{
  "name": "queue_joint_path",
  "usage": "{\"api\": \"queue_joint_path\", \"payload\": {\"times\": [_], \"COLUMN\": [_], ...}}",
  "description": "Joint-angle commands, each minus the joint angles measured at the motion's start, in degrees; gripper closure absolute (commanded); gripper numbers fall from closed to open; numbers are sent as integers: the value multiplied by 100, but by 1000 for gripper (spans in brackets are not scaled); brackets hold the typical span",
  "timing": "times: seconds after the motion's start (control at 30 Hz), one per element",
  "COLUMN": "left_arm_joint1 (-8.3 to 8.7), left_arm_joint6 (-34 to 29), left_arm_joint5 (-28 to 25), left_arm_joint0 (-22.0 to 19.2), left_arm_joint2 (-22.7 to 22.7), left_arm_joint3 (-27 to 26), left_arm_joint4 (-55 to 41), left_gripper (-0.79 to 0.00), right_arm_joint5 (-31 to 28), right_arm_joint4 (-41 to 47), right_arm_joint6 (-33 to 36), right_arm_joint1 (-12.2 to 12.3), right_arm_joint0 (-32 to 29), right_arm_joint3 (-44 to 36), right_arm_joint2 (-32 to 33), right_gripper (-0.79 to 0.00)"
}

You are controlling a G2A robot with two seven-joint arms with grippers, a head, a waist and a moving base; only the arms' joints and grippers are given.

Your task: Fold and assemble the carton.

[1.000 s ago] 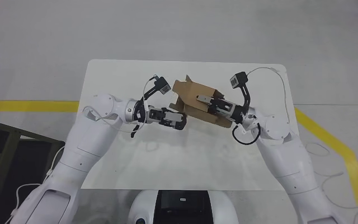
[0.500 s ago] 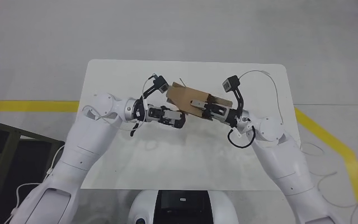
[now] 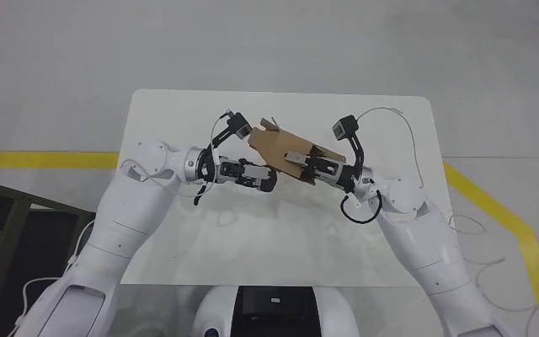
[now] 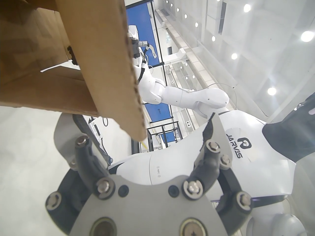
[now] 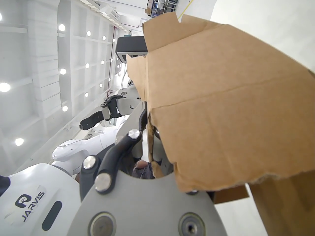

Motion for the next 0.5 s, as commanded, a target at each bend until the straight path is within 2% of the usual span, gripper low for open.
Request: {"api": "queue_joint_path", "payload": {"times": [0.0,0.47], "left_arm_joint1": [3,8], "left_arm_joint6": [-4,15], "left_arm_joint5": [12,26], "left_arm_joint0": [6,41], "left_arm_joint2": [-4,-26], "left_arm_joint3": [-15,-69], "left_arm_joint4": [18,5], "left_gripper": [-785,-785], "right_arm_joint5": [-5,-26], "right_arm_joint4": [5,38], "right_arm_joint6": [1,-11], "right_arm_joint1": [-3,-16], "right_arm_joint0": [-1,-31], "right_arm_joint3": [1,-7], "right_arm_joint2": [0,29], "right_gripper": [0,0]}}
